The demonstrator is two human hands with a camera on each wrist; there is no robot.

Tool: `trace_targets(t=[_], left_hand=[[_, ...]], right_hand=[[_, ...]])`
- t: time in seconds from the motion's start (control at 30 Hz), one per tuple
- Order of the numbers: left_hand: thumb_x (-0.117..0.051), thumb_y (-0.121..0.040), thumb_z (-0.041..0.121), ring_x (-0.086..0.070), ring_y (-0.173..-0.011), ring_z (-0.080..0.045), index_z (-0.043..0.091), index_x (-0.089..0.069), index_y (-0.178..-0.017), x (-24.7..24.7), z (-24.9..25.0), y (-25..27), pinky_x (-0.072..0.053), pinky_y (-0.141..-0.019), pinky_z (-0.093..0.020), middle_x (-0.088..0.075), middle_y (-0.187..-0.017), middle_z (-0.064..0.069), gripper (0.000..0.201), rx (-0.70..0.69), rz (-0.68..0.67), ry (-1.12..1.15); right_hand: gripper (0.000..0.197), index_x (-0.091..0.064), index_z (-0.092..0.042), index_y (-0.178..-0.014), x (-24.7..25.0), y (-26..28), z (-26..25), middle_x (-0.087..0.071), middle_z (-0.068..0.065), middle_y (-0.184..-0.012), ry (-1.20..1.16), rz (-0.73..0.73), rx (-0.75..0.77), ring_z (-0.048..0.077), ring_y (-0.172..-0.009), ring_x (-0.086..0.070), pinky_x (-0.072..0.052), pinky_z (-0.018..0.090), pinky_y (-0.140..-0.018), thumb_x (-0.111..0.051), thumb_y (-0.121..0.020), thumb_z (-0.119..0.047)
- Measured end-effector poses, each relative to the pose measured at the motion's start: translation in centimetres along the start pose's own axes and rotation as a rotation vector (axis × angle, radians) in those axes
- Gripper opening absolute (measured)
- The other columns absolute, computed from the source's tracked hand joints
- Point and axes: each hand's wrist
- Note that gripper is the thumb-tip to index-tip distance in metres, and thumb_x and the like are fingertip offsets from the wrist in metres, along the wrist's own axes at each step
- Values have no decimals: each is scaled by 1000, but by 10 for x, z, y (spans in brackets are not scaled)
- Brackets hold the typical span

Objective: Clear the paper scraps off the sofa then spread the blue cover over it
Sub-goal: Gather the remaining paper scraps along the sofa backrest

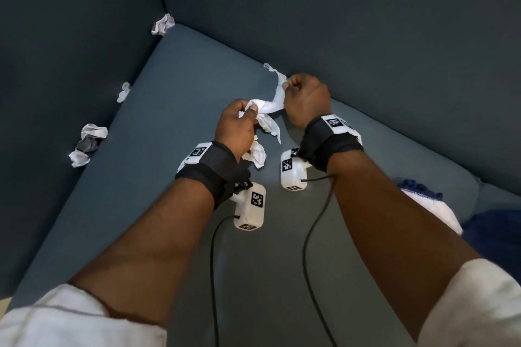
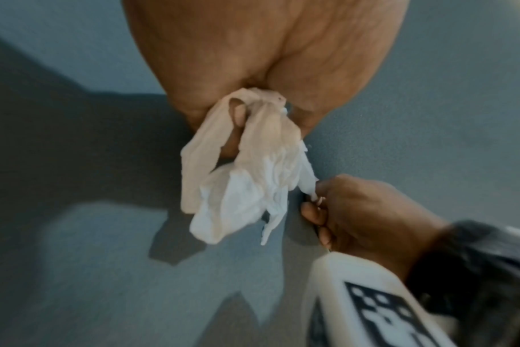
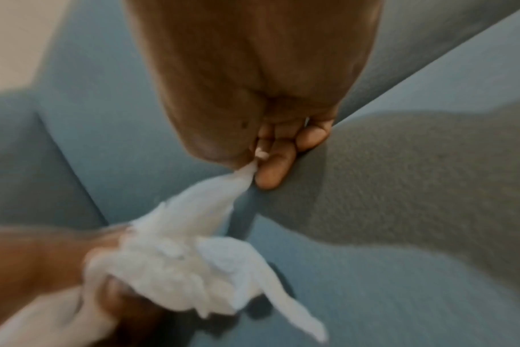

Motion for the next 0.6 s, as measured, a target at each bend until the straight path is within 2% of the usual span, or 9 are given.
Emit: trace_targets(t=[0.1, 0.17, 0.23, 0.3, 0.4, 0.43, 0.5, 0.53, 0.6], left_hand=[[-50, -103, 14, -57, -66, -20, 20, -62, -84, -6, 6, -3, -47, -62, -29, -63, -76, -4, 23, 27, -36, 103], [-47, -106, 24, -60, -70, -20, 18, -64, -91, -14, 18, 2, -49, -68, -31, -64, -79, -4, 23, 94, -88, 241], [-45, -105, 46, -64, -71, -20, 12, -66, -104, -22, 30, 9, -54, -70, -32, -67, -82, -5, 40, 221, -181, 410], [-52, -100, 52, -66, -73, -21, 10, -68, -105, -28, 31, 13, -56, -74, -35, -68, -84, -7, 45, 212, -198, 410], [-60, -92, 28, -66, -79, -22, 18, -70, -88, -24, 15, 16, -57, -86, -45, -70, -82, -3, 15, 30, -100, 194], [-57, -94, 20, -65, -75, -22, 19, -68, -85, -20, 10, 15, -57, -83, -45, -69, -79, -2, 14, 14, -46, 183], [-48, -99, 3, -58, -59, -20, 16, -64, -89, -11, 5, 15, -54, -65, -41, -63, -74, -2, 23, 33, 28, 290], [-41, -100, -4, -51, -51, -18, 14, -62, -95, -7, 3, 15, -50, -55, -35, -59, -75, -4, 28, 45, 53, 356], [-31, -93, -15, -45, -44, -14, 12, -62, -99, 4, 3, 20, -41, -45, -24, -57, -75, -4, 41, 52, 98, 394]], right_hand=[[21, -61, -24, -78, 10, 26, -2, -60, -10, -69, -199, -108, 158, 7, -65, -55, -46, 28, -68, -60, -99, -22], [14, -66, -21, -85, 11, 56, -1, -67, -8, -74, -242, -184, 237, 8, -69, -60, -49, 28, -68, -60, -97, -18], [12, -68, -17, -87, 7, 80, 5, -69, -6, -77, -246, -208, 282, 15, -71, -64, -52, 30, -69, -59, -94, -13], [14, -68, -16, -84, 4, 90, 12, -68, -5, -75, -257, -228, 284, 15, -70, -64, -50, 30, -68, -57, -91, -11], [16, -75, -14, -87, 8, 87, 14, -74, -3, -80, -288, -284, 288, 13, -74, -68, -53, 29, -71, -60, -93, -11], [16, -79, -14, -94, 11, 84, 11, -77, -4, -87, -327, -298, 264, 13, -79, -73, -57, 29, -76, -63, -95, -12], [14, -80, -18, -100, 16, 79, 8, -78, -6, -92, -387, -276, 211, 15, -80, -75, -60, 32, -80, -67, -96, -16], [13, -78, -21, -99, 18, 77, 5, -77, -6, -90, -401, -240, 194, 19, -78, -75, -61, 35, -79, -67, -95, -16], [11, -75, -27, -98, 21, 74, 3, -73, -7, -90, -406, -192, 155, 24, -78, -73, -61, 41, -83, -69, -92, -21]])
Point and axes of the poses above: each hand's wrist, its own y-axis away from the middle knuckle, its own x-axis out of the back of the hand, z = x × y
